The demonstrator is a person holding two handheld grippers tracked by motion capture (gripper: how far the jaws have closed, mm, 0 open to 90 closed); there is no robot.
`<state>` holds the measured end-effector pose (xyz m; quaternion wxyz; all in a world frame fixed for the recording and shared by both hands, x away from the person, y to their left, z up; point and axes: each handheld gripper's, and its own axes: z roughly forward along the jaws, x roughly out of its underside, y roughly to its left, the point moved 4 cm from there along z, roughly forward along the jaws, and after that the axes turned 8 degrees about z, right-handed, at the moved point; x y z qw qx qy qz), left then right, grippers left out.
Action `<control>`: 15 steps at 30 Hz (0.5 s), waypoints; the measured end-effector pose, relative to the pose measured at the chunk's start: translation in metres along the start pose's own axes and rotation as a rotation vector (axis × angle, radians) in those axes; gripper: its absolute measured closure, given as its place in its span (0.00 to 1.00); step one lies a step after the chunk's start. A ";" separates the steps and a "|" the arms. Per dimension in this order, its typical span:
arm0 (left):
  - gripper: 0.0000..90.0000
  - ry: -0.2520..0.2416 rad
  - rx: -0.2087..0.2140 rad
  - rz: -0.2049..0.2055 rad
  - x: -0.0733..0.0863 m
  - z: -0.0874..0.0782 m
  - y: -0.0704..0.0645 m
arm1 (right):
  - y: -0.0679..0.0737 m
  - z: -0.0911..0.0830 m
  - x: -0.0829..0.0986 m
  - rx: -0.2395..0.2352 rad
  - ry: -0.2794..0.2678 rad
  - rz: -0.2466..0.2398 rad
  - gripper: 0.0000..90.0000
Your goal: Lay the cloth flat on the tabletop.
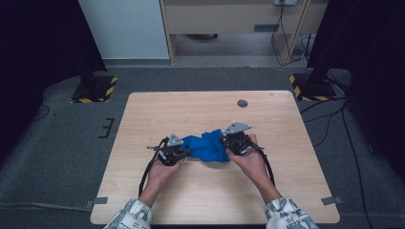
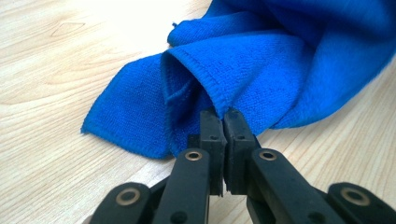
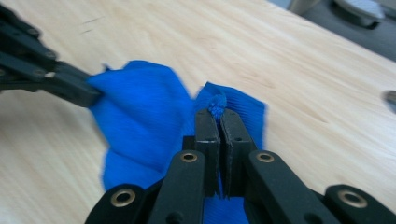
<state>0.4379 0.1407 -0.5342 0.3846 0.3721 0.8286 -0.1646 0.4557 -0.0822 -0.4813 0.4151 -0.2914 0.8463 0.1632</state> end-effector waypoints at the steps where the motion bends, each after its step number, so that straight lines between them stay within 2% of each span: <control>1: 0.97 0.001 0.000 -0.001 0.000 0.000 0.001 | -0.005 -0.003 0.000 0.014 -0.005 0.011 0.98; 10: 0.96 0.007 -0.004 -0.030 0.004 0.000 0.007 | -0.041 -0.019 0.007 0.113 -0.007 0.045 0.98; 11: 0.96 0.007 -0.004 -0.030 0.004 0.000 0.007 | -0.041 -0.019 0.007 0.113 -0.007 0.045 0.98; 12: 0.96 0.003 -0.007 -0.032 0.004 -0.001 0.008 | -0.049 -0.023 0.012 0.133 0.001 0.058 0.98; 15: 0.96 0.002 -0.013 -0.037 0.004 -0.001 0.009 | -0.061 -0.027 0.019 0.163 0.014 0.078 0.98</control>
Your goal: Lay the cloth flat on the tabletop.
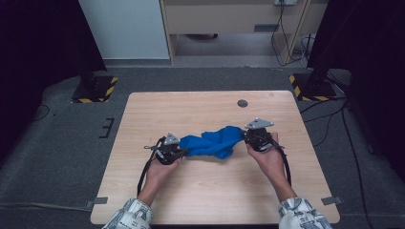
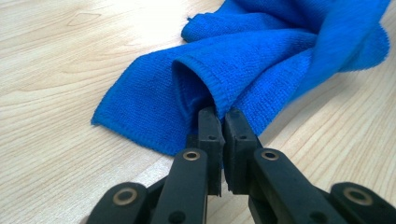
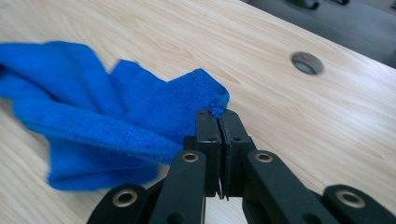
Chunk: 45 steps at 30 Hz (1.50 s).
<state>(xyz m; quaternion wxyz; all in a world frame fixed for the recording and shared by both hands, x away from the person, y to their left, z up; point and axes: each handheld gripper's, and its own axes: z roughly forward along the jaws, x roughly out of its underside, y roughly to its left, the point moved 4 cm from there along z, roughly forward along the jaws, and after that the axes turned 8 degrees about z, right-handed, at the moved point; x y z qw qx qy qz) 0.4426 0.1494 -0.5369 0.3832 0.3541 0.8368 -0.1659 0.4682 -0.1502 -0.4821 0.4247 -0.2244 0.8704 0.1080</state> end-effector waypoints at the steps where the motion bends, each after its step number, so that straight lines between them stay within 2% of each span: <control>1: 0.97 -0.001 0.000 -0.005 0.000 0.000 0.001 | -0.005 -0.001 0.002 0.010 0.003 0.005 0.99; 4: 0.97 -0.005 0.000 -0.014 0.000 0.000 0.002 | -0.016 -0.004 0.008 0.034 0.008 0.034 0.99; 9: 0.97 0.005 -0.009 -0.011 0.001 0.002 0.003 | -0.032 -0.006 0.017 0.071 0.023 0.054 0.99; 10: 0.97 -0.002 -0.009 -0.024 0.002 0.002 0.005 | -0.035 -0.006 0.018 0.077 0.027 0.059 0.99; 12: 0.97 -0.015 -0.009 -0.032 0.000 0.001 0.006 | -0.039 -0.007 0.022 0.073 0.033 0.070 0.99; 14: 0.95 -0.008 -0.010 -0.023 0.000 0.003 0.005 | -0.040 -0.008 0.025 0.070 0.036 0.063 0.99; 17: 0.79 -0.021 -0.049 -0.033 0.001 0.002 0.008 | -0.038 -0.007 0.026 0.063 0.037 0.062 0.98; 18: 0.74 -0.021 -0.049 -0.033 0.001 0.002 0.008 | -0.037 -0.006 0.026 0.058 0.042 0.064 0.98; 19: 0.74 -0.041 -0.067 -0.038 0.001 -0.001 0.009 | -0.037 -0.006 0.026 0.058 0.042 0.064 0.98; 20: 0.63 -0.072 -0.087 -0.042 -0.001 -0.009 0.010 | -0.037 -0.006 0.026 0.060 0.039 0.060 0.98; 21: 0.60 -0.072 -0.087 -0.042 -0.001 -0.009 0.010 | -0.037 -0.006 0.026 0.060 0.039 0.060 0.98; 23: 0.60 -0.098 -0.092 -0.033 -0.002 -0.021 0.007 | -0.036 -0.006 0.027 0.053 0.034 0.064 0.98; 28: 0.63 -0.111 -0.063 -0.014 -0.001 -0.030 -0.004 | -0.035 -0.005 0.027 0.048 0.030 0.062 0.98; 29: 0.67 -0.136 -0.020 -0.028 -0.002 -0.033 -0.006 | -0.035 -0.005 0.028 0.045 0.033 0.065 0.98; 30: 0.69 -0.149 0.003 -0.039 -0.002 -0.033 -0.007 | -0.034 -0.004 0.028 0.045 0.032 0.069 0.98; 32: 0.68 -0.155 0.068 -0.049 -0.003 -0.030 -0.008 | -0.033 -0.004 0.028 0.041 0.030 0.067 0.98; 33: 0.67 -0.151 0.066 -0.039 -0.003 -0.028 -0.008 | -0.033 -0.004 0.028 0.037 0.029 0.070 0.98; 34: 0.68 -0.144 0.042 -0.027 -0.003 -0.027 -0.008 | -0.033 -0.004 0.027 0.035 0.026 0.063 0.98; 35: 0.68 -0.144 0.042 -0.027 -0.003 -0.027 -0.008 | -0.033 -0.004 0.027 0.036 0.025 0.064 0.98; 36: 0.71 -0.154 0.048 -0.044 -0.003 -0.025 -0.006 | -0.032 -0.004 0.027 0.036 0.024 0.068 0.98; 37: 0.75 -0.155 0.068 -0.068 -0.004 -0.023 -0.004 | -0.032 -0.003 0.026 0.033 0.025 0.071 0.98; 38: 0.82 -0.146 0.091 -0.073 -0.004 -0.022 -0.004 | -0.032 -0.003 0.026 0.032 0.026 0.067 0.98; 39: 0.95 -0.146 0.091 -0.073 -0.004 -0.022 -0.004 | -0.031 -0.002 0.026 0.030 0.027 0.068 0.98; 40: 0.99 -0.102 0.093 -0.026 -0.006 -0.018 -0.005 | -0.030 -0.002 0.026 0.026 0.032 0.067 0.98; 42: 1.00 -0.099 0.079 -0.020 -0.009 -0.016 -0.003 | -0.030 -0.001 0.026 0.027 0.029 0.060 0.98; 44: 1.00 -0.099 0.074 -0.029 -0.010 -0.015 -0.002 | -0.029 0.000 0.026 0.025 0.030 0.056 0.98; 45: 1.00 -0.093 0.075 -0.047 -0.009 -0.013 -0.001 | -0.029 0.001 0.027 0.027 0.031 0.058 0.98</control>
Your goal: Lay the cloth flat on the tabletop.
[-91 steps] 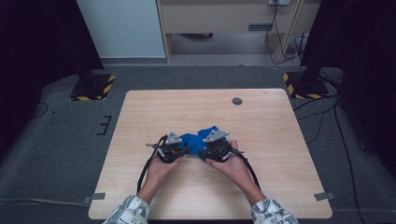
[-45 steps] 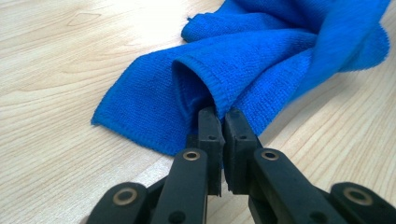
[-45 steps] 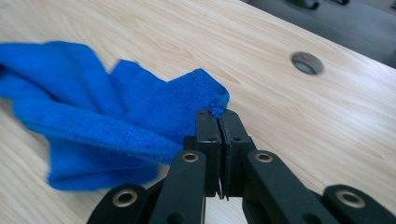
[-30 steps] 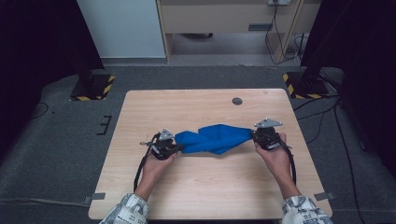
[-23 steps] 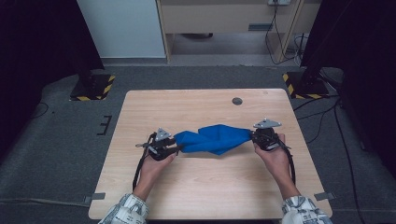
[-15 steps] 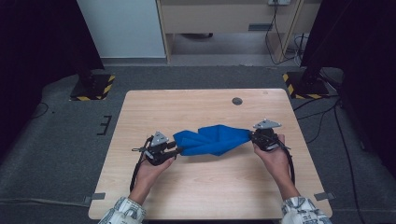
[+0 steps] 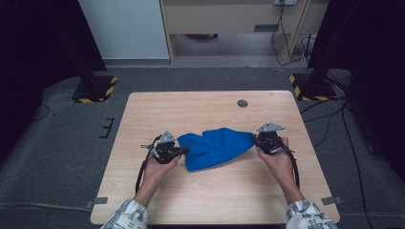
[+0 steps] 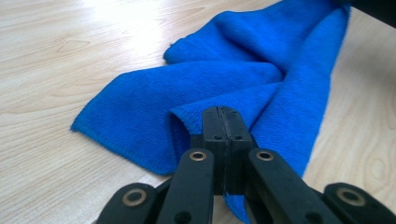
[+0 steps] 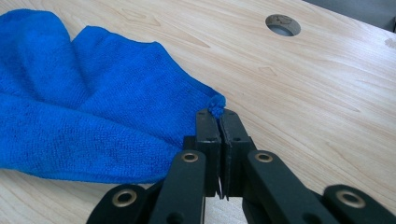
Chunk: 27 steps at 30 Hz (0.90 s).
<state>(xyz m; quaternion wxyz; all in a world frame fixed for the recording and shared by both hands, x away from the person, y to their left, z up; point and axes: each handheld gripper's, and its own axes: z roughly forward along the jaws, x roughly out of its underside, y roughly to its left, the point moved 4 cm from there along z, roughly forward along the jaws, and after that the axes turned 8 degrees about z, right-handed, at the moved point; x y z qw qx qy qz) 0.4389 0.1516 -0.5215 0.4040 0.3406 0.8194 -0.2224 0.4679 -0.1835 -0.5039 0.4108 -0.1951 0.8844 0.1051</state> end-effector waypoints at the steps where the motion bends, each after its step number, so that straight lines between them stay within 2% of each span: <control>1: 1.00 0.002 0.001 -0.009 0.001 -0.001 -0.001 | 0.000 0.000 0.000 -0.001 0.002 0.000 0.98; 4: 0.96 -0.003 -0.010 0.010 0.002 -0.006 -0.006 | 0.000 -0.001 0.000 -0.002 -0.004 0.007 0.98; 6: 0.92 -0.005 -0.034 0.033 0.004 -0.013 -0.011 | -0.001 -0.002 0.000 -0.005 -0.009 -0.002 0.98; 8: 0.84 -0.025 -0.047 0.044 0.005 -0.020 -0.015 | 0.000 -0.003 0.001 -0.010 -0.011 0.001 0.98; 10: 0.81 -0.038 -0.039 0.055 0.006 -0.025 -0.022 | 0.001 -0.004 0.002 -0.014 -0.011 0.006 0.98; 12: 0.81 -0.025 -0.025 0.079 0.010 -0.026 -0.030 | 0.002 -0.004 0.003 -0.019 -0.014 0.004 0.98; 14: 0.79 -0.019 -0.017 0.088 0.012 -0.026 -0.035 | 0.002 -0.004 0.003 -0.020 -0.014 0.006 0.98; 15: 0.78 0.005 -0.009 0.101 0.018 -0.022 -0.043 | 0.003 -0.004 0.004 -0.022 -0.015 0.010 0.98; 17: 0.74 0.030 -0.001 0.120 0.022 -0.017 -0.048 | 0.002 -0.004 0.004 -0.023 -0.016 0.010 0.98; 20: 0.71 0.042 0.006 0.119 0.024 -0.012 -0.049 | 0.001 -0.005 0.003 -0.026 -0.022 0.013 0.98; 23: 0.64 0.086 0.009 0.124 0.030 -0.003 -0.049 | 0.002 -0.007 0.002 -0.032 -0.024 0.014 0.98; 27: 0.60 0.100 0.015 0.128 0.033 0.001 -0.050 | 0.002 -0.009 0.000 -0.034 -0.035 0.012 0.98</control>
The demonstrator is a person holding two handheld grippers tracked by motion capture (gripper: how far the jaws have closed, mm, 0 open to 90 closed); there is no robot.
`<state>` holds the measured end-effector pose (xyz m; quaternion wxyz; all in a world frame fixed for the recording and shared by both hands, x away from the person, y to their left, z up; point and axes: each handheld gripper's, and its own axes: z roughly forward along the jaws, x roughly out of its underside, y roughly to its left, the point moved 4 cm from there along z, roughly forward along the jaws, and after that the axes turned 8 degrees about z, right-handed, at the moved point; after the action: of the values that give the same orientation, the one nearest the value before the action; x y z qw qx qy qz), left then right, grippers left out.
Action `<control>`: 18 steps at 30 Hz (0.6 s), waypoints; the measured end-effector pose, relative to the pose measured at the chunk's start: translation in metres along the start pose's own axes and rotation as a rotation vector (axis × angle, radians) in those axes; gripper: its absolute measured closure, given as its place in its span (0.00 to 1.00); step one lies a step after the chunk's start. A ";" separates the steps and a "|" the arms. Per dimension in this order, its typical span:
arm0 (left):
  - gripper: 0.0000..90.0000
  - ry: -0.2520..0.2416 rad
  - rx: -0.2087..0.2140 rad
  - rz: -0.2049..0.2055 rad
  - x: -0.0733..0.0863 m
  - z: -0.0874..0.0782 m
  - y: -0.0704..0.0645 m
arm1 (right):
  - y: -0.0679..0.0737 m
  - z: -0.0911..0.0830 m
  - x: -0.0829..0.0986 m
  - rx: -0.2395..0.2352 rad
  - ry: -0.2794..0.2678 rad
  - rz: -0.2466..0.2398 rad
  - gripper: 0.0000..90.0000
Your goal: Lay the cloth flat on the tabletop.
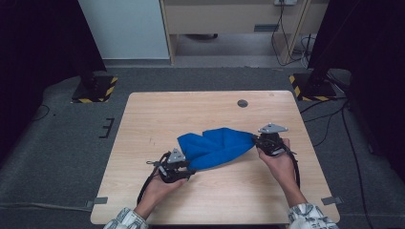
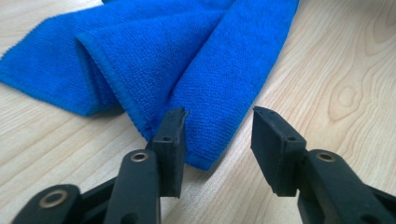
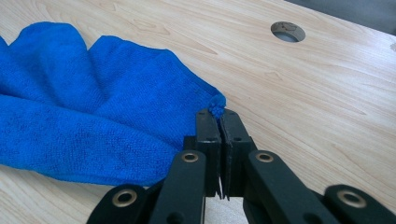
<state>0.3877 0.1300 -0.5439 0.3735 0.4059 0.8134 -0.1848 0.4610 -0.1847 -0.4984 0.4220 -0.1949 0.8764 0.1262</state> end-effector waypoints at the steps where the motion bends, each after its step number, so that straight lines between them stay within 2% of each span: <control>1: 0.60 0.012 -0.005 0.011 0.001 0.003 -0.001 | 0.000 0.000 0.000 -0.001 0.000 0.002 0.98; 6: 0.67 0.045 -0.008 0.022 0.002 0.007 -0.002 | 0.001 -0.002 -0.001 -0.005 -0.005 0.000 0.98; 7: 0.73 0.071 -0.012 0.030 0.004 0.009 -0.001 | 0.002 -0.003 -0.002 -0.007 -0.007 0.004 0.98; 10: 0.77 0.076 -0.015 0.038 0.003 0.011 0.000 | 0.002 -0.004 -0.003 -0.009 -0.011 -0.003 0.98; 14: 0.93 0.086 -0.003 0.041 0.002 0.011 0.003 | 0.002 -0.006 -0.003 -0.013 -0.013 -0.001 0.98; 18: 0.96 0.081 0.015 0.033 -0.001 0.008 0.003 | 0.002 -0.008 -0.003 -0.020 -0.020 0.006 0.98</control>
<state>0.3940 0.1259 -0.5485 0.3402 0.4291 0.8197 -0.1680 0.4563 -0.1848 -0.4908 0.4283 -0.1952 0.8714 0.1381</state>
